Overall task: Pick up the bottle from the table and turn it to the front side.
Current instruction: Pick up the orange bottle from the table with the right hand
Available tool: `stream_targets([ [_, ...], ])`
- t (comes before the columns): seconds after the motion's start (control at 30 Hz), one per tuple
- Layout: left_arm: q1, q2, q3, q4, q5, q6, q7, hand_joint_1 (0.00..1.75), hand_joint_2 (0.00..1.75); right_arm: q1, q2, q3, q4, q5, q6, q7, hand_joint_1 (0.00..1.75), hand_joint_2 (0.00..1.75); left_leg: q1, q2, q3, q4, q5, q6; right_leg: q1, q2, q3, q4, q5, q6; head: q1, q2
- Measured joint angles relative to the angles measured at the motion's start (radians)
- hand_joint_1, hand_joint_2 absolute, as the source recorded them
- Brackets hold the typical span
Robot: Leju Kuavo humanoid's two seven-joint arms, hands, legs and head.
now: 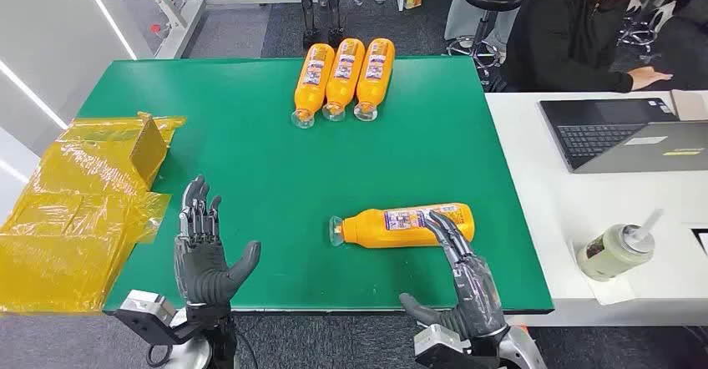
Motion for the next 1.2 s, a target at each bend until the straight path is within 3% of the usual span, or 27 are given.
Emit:
stream_targets([
  [0.3, -0.001, -0.001, 0.000, 0.000, 0.002, 0.000, 0.000, 0.00, 1.75, -0.058, -0.019, 0.000, 0.042, 0.074, 0.017, 0.051, 0.00, 1.75, 0.000, 0.000, 0.000, 0.000, 0.000, 0.000, 0.000, 0.000, 0.000, 0.000, 0.000, 0.000, 0.000, 0.000],
  [0.43, -0.001, -0.004, 0.000, 0.000, -0.001, 0.000, -0.004, 0.00, 1.75, -0.162, -0.046, -0.001, 0.125, 0.139, 0.012, 0.077, 0.00, 1.75, 0.000, 0.001, 0.001, 0.001, 0.001, 0.001, 0.000, 0.001, 0.000, 0.000, 0.001, 0.000, 0.000, 0.000],
  [0.73, 0.000, -0.007, 0.000, 0.000, 0.000, 0.003, -0.006, 0.00, 1.75, -0.388, -0.066, -0.001, 0.340, 0.137, 0.047, 0.069, 0.00, 1.75, 0.000, 0.001, 0.000, 0.001, 0.002, 0.002, 0.000, 0.001, 0.001, 0.000, 0.002, 0.000, 0.000, 0.000],
  [1.03, 0.000, -0.010, -0.002, 0.001, 0.007, -0.001, -0.006, 0.00, 1.75, -0.574, -0.068, 0.065, 0.532, 0.062, 0.222, 0.041, 0.00, 1.75, 0.000, -0.001, 0.000, 0.001, 0.002, 0.002, 0.000, -0.001, 0.001, 0.001, 0.002, 0.000, 0.000, 0.000],
  [1.2, -0.001, -0.009, -0.003, 0.006, 0.015, -0.004, -0.006, 0.00, 1.75, -0.672, -0.120, 0.158, 0.608, -0.094, 0.429, 0.021, 0.00, 1.75, -0.001, -0.001, -0.001, 0.001, 0.002, 0.002, -0.001, -0.001, 0.000, 0.001, 0.002, 0.000, 0.000, 0.000],
])
